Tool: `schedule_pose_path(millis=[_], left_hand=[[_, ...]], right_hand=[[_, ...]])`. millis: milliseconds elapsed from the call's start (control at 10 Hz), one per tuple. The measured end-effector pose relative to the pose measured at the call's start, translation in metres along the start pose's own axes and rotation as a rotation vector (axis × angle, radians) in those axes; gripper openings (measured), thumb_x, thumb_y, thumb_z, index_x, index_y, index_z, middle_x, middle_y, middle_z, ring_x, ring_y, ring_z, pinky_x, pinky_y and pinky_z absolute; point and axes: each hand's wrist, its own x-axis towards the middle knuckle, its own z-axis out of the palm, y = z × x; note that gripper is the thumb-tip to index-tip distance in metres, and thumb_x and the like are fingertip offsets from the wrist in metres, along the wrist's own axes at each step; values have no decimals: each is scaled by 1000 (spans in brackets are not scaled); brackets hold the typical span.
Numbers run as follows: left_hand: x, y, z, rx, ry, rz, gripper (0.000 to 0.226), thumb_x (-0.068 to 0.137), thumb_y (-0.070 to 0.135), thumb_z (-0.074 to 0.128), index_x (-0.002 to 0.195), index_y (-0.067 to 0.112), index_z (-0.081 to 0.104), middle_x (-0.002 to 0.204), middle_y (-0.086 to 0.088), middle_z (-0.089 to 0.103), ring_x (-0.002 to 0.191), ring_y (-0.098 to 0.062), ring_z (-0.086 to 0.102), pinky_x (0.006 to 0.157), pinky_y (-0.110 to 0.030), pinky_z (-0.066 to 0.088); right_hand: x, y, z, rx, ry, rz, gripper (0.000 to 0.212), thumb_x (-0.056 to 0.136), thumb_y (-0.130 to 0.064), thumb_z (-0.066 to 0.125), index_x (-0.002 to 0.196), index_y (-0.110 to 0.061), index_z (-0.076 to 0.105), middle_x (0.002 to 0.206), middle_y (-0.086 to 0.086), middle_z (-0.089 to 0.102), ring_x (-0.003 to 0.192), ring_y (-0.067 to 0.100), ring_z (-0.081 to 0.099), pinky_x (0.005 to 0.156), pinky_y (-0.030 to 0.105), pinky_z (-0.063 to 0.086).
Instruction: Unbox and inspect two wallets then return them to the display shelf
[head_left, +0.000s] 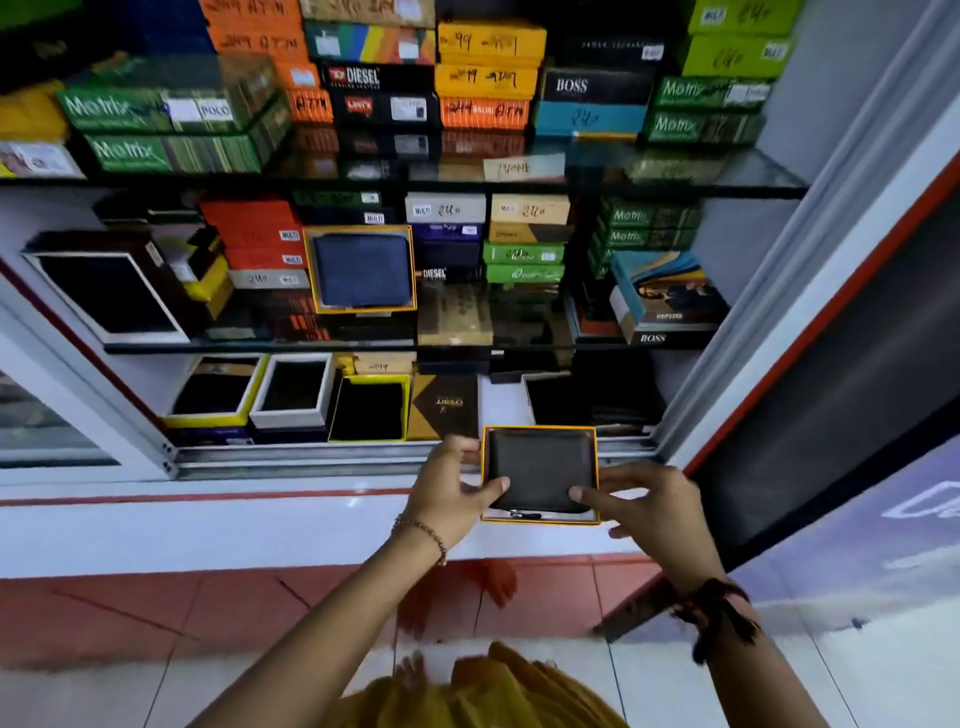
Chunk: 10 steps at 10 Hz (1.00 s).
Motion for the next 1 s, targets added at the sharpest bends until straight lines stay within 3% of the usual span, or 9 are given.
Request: schedule_pose_path(millis=[100,200,300,400,500,600,800,900,1000], left_hand=[[20,52,-32,-34,126,138,42,77,20,79,111,21,55,113,2,58,75,-23,71,68,-31,62],[50,80,-45,35,212,169,49,79,18,77,121,16,53,120,0,55,86,-25,71,79,-42,61],[102,105,-53,111,273,162,59,79,6,74,130,14,46,135,-8,46,111,-28,63,96,-43,56],[131,109,-53,171,323,141,62,76,1,74,130,12,44,137,-11,44,118,-28,57,101,-39,51],[161,107,-50,205,351,113,62,74,-1,74,128,12,45,136,-12,45,120,-30,56,100,-38,50],[176,105,-49,234,367,110,62,75,-1,74,129,13,45,135,-12,45,117,-32,58,97,-42,51],[181,107,-47,284,345,98,69,82,6,70,143,13,37,141,-14,40,118,-35,59,98,-44,51],[163,106,-47,298,331,159,73,89,21,64,150,11,26,147,-15,33,124,-34,54,102,-43,49],[143,106,-48,361,368,267,70,91,28,60,151,15,27,145,-11,36,126,-31,52,102,-43,50]], right_hand=[[24,-55,-14,-1,104,-118,34,63,-47,91,88,-26,81,79,-11,80,66,4,76,60,27,64],[55,-87,-14,28,115,-173,36,72,-37,90,102,-20,80,90,-7,80,73,6,77,70,32,66],[107,-124,1,6,119,-243,40,83,-20,83,119,-7,73,106,11,79,87,22,77,88,45,63],[136,-138,15,-95,179,-255,39,85,-19,80,121,-8,72,111,11,78,91,20,75,97,38,58],[167,-148,33,-186,223,-249,30,86,-18,77,115,-11,75,112,10,78,104,25,73,96,35,56],[180,-149,40,-206,234,-235,26,87,-18,76,112,-10,76,111,13,78,107,30,72,94,40,58],[188,-153,41,-255,220,-243,32,90,-21,72,120,-8,70,119,16,72,112,35,69,95,44,58],[171,-145,39,-277,288,-349,45,94,-28,67,133,-8,59,134,17,59,124,35,59,101,44,52],[150,-142,37,-328,369,-478,46,96,-31,63,136,-9,56,136,15,56,126,33,55,103,42,49]])
